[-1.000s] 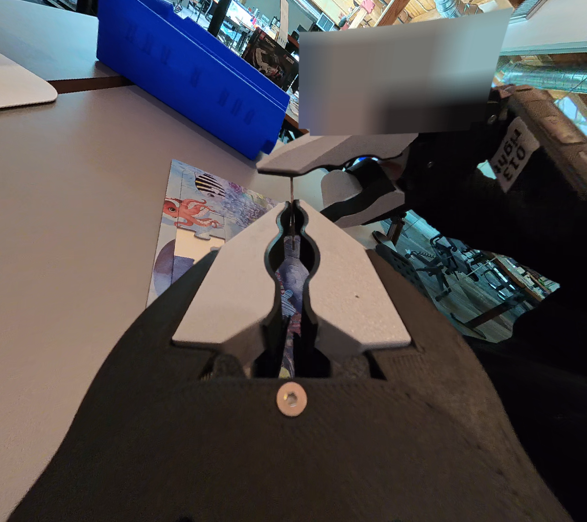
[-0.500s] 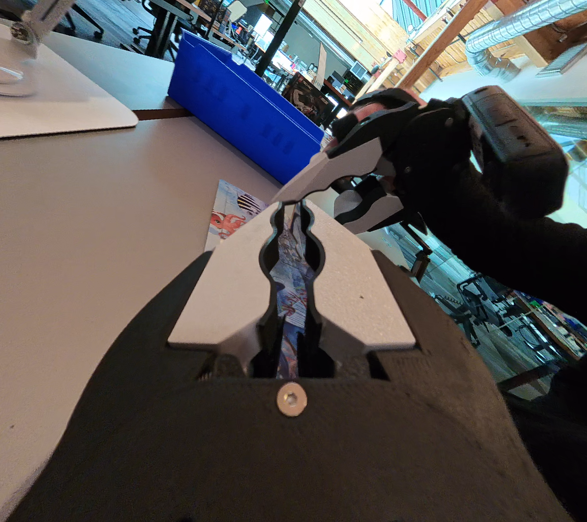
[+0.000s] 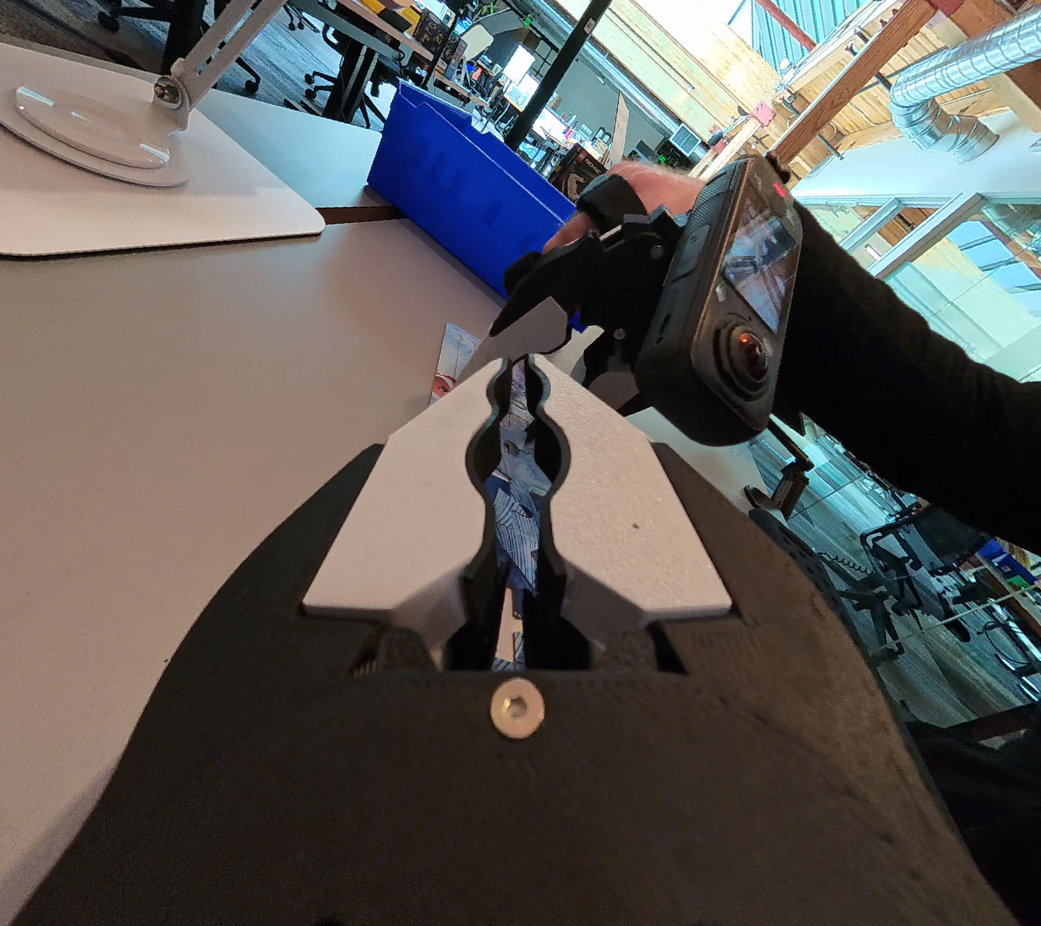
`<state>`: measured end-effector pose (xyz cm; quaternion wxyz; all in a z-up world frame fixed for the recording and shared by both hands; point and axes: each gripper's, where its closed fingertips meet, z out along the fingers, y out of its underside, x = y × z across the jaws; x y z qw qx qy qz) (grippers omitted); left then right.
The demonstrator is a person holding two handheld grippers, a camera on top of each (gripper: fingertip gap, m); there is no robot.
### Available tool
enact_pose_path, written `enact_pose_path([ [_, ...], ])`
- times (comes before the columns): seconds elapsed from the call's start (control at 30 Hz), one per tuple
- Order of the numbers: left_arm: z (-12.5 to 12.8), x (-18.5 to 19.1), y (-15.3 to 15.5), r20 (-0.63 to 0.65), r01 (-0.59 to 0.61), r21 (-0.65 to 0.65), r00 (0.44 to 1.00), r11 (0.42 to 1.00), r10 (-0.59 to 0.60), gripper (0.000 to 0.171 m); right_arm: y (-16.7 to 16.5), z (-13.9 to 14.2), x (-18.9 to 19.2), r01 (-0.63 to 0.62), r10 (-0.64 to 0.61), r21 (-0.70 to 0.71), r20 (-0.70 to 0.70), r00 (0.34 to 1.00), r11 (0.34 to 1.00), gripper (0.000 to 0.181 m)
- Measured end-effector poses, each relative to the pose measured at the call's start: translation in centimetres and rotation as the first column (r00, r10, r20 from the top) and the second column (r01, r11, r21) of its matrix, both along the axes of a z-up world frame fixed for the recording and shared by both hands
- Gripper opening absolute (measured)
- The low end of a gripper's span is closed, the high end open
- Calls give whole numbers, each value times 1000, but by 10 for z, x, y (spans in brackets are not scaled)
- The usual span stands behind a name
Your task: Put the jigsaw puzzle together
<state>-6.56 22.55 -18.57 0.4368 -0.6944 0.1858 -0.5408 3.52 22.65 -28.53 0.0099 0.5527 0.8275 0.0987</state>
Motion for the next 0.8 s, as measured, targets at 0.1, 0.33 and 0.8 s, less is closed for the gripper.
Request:
enact_pose_path([
  [0.1,0,2,-2,-5,9,4,1000,1000,-9,2,1,0,0,10,-10,2,30,1000,1000,50],
  [0.33,2,2,-2,-3,12,13,1000,1000,-12,1,3,5,-1,34,-34,8,16,999,999,58],
  [0.8,6,-5,1,13,-11,20,1000,1000,10,0,-5,1,-29,143,-151,-53,-233,961,988,0],
])
